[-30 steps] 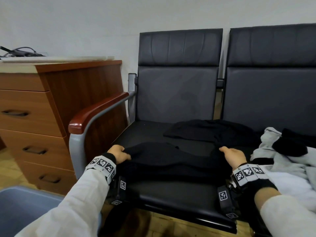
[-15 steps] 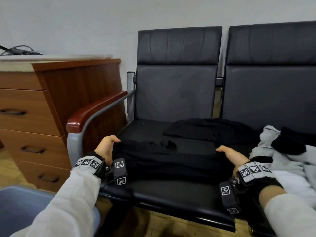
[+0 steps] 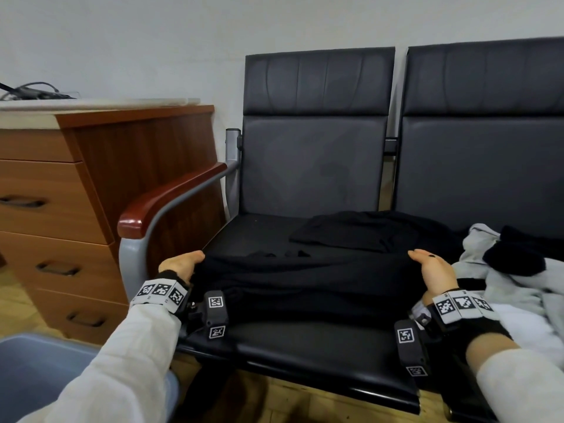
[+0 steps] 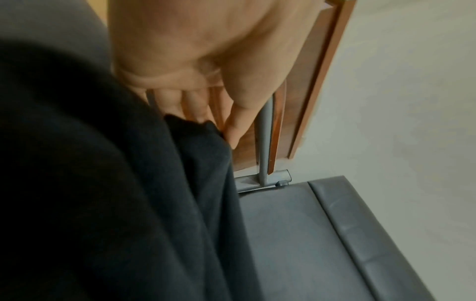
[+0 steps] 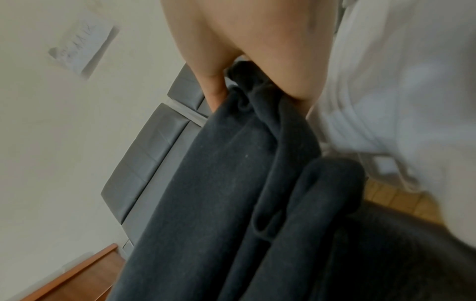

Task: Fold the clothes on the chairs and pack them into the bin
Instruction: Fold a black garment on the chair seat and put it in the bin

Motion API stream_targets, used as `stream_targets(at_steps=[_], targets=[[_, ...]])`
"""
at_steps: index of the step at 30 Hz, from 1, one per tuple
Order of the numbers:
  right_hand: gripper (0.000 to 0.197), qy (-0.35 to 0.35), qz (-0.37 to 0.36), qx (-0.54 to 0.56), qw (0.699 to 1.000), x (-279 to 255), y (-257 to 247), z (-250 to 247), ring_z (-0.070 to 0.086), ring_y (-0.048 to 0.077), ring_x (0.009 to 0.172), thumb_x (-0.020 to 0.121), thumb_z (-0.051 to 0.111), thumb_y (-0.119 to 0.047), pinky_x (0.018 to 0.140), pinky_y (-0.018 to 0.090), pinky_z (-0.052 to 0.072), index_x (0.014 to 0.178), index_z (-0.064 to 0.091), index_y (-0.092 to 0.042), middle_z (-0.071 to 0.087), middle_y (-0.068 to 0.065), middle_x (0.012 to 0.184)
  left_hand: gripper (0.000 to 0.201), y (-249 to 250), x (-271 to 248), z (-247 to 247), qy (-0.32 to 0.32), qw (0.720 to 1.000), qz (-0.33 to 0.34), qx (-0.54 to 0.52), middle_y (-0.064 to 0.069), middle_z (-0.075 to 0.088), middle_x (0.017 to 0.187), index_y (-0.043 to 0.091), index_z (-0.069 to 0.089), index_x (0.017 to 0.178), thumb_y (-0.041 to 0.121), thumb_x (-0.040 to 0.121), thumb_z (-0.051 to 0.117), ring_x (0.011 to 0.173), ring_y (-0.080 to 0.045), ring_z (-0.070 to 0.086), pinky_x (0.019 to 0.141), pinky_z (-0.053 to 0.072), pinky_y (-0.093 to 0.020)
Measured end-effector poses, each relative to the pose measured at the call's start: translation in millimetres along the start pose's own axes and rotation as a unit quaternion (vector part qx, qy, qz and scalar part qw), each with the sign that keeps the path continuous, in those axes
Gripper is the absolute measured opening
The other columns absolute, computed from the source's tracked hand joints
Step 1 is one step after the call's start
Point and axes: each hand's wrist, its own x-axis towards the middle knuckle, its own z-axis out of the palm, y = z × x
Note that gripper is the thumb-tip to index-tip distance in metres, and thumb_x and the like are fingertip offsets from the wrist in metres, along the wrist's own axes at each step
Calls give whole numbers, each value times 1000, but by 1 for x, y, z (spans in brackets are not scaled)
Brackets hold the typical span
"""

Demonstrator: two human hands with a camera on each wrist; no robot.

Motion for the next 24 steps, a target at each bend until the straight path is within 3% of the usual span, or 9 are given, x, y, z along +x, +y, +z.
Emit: stream_targets(at_steps=[1, 4, 6, 8, 11, 14, 17, 20, 24], targets=[[22, 2, -3, 8, 1000, 0, 0, -2, 54, 37, 121, 88, 61, -13, 105, 48, 42, 109, 65, -12, 63, 10, 111, 28, 3, -11, 0, 39, 999, 17, -19, -13, 66, 88, 2, 67, 101, 15, 77, 73, 72, -25, 62, 70, 52, -33], [14, 36, -2, 52, 998, 1, 0, -6, 56, 27, 115, 90, 57, -8, 106, 38, 41, 89, 64, -21, 61, 2, 96, 18, 4, -14, -4, 84, 990, 113, -3, -14, 69, 100, 9, 73, 99, 8, 81, 69, 90, -27, 64, 92, 52, -36], [13, 55, 10, 95, 994, 1, 0, -9, 55, 22, 115, 90, 58, -12, 102, 35, 42, 88, 65, -24, 64, 5, 103, 16, 8, -14, -7, 114, 980, 159, 40, -14, 70, 102, 12, 74, 97, 11, 82, 69, 97, -29, 65, 98, 49, -38], [15, 47, 22, 103, 993, -2, -1, -9, 53, 24, 121, 92, 56, -16, 99, 35, 42, 98, 66, -24, 62, 9, 120, 17, 11, -17, -7, 137, 963, 197, 123, -13, 70, 102, 11, 73, 99, 13, 83, 69, 103, -29, 63, 101, 45, -35], [33, 56, 36, 112, 991, -3, -4, -12, 48, 27, 128, 96, 49, -12, 96, 32, 41, 128, 57, -8, 57, 11, 128, 18, 7, -23, -7, 116, 936, 232, 238, -13, 70, 104, 8, 73, 100, 16, 86, 67, 104, -30, 62, 98, 43, -31], [39, 94, 43, 77, 992, -2, -2, -16, 55, 29, 117, 94, 53, -18, 100, 43, 42, 130, 54, -2, 54, 19, 134, 18, 3, -19, -16, 90, 943, 198, 251, -11, 69, 104, 9, 73, 101, 14, 84, 69, 98, -29, 63, 95, 48, -33], [33, 108, 39, 52, 992, 1, 3, -16, 55, 25, 108, 91, 54, -12, 103, 39, 41, 123, 62, -7, 59, 16, 129, 24, 2, -17, -23, -4, 962, 129, 242, -15, 66, 97, 6, 68, 104, -5, 82, 65, 73, -23, 62, 68, 55, -28], [29, 9, 21, -110, 994, 1, 5, -9, 54, 33, 120, 92, 54, -14, 108, 40, 38, 117, 66, -5, 60, 18, 127, 30, -5, -17, -24, -83, 933, 90, 338, -13, 60, 69, -2, 64, 101, -21, 82, 50, 49, -20, 55, 42, 47, -20], [30, -114, -7, -314, 943, -15, -1, 2, 63, 23, 96, 73, 75, -45, 96, 37, 47, 84, 71, -17, 69, 3, 96, 10, 3, -32, -20, -72, 869, 73, 485, -4, 49, 50, 0, 66, 87, 2, 90, 57, 41, -16, 46, 36, 34, -17]])
